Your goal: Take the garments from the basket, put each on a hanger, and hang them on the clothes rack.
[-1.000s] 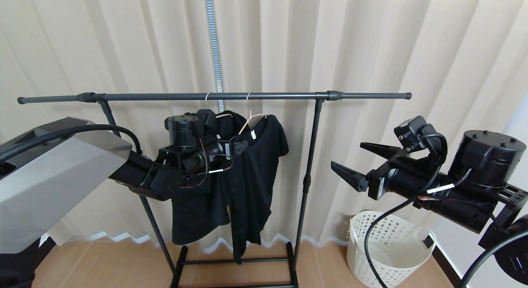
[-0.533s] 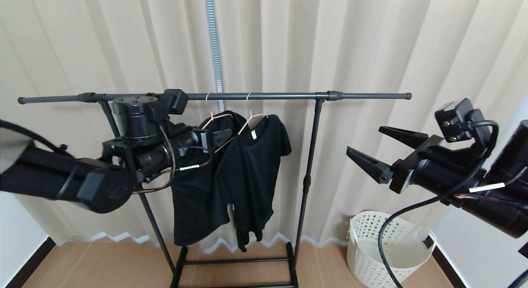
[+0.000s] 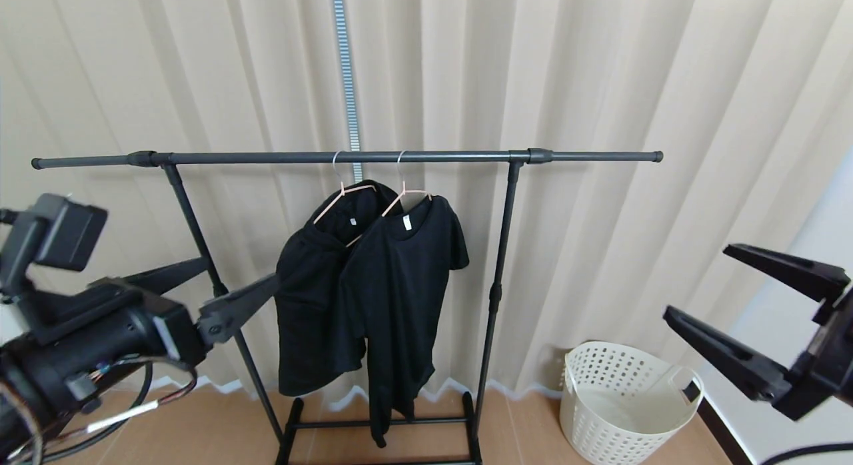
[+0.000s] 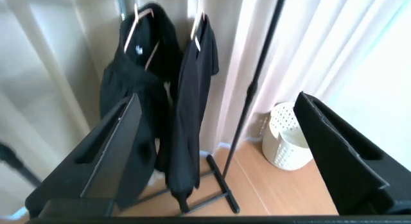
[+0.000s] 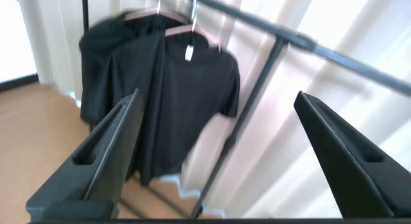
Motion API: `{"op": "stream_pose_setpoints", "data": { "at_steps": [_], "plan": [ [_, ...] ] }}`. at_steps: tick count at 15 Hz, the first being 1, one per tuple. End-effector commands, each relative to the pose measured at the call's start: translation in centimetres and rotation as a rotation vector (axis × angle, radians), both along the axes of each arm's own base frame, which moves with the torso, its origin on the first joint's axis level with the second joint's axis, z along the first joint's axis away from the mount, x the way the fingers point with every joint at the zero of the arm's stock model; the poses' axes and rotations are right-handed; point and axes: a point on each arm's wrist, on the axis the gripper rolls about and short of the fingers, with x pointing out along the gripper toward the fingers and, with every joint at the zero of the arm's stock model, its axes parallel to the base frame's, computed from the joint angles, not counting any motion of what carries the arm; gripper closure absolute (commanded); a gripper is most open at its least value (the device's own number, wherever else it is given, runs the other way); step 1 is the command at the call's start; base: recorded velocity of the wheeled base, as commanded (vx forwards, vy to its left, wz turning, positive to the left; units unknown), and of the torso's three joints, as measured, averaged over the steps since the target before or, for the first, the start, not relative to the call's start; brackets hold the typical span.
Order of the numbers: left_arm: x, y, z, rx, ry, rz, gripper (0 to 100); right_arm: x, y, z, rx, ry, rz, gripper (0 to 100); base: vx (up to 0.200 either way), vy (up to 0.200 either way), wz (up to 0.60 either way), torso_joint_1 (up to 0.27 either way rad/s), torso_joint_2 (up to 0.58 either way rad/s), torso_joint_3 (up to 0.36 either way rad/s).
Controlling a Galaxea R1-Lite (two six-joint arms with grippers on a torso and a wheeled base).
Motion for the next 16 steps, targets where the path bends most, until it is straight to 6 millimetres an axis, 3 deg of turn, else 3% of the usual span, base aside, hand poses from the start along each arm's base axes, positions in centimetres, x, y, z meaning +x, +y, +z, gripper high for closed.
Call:
{"op": "stream_pose_setpoints", "data": {
  "at_steps": [1, 3, 6, 9, 14, 16],
  "plan": [
    [-6.4, 2.2, -2.7, -0.012, -0.039, 0.001, 0, -7.0, -2.8, -3.5, -0.026, 0.041, -0.033, 0, 0.000, 0.000, 0.00, 0.000, 0.00, 0.000],
    [-8.9, 3.0, -5.7, 0.002, 0.003, -0.002, 0, -10.6, -4.3, -6.4, -0.045, 0.101, -0.039, 0, 0.000, 0.000, 0.00, 0.000, 0.00, 0.000],
    [-10.6, 3.6, -6.4, -0.005, 0.031, -0.001, 0, -13.3, -5.3, -9.1, -0.023, 0.162, -0.064, 0, 0.000, 0.000, 0.00, 0.000, 0.00, 0.000],
    [-12.9, 4.3, -7.8, 0.007, 0.062, -0.034, 0, -13.9, -5.7, -11.0, 0.027, 0.143, -0.212, 0, 0.000, 0.000, 0.00, 0.000, 0.00, 0.000],
    [-16.6, 5.6, -10.6, 0.062, 0.006, -0.040, 0, -14.1, -5.9, -11.2, 0.083, 0.128, -0.368, 0, 0.000, 0.000, 0.00, 0.000, 0.00, 0.000],
    [-17.0, 5.8, -11.1, 0.100, 0.045, 0.006, 0, -14.1, -6.0, -11.3, 0.095, 0.134, -0.392, 0, 0.000, 0.000, 0.00, 0.000, 0.00, 0.000]
  ]
}}
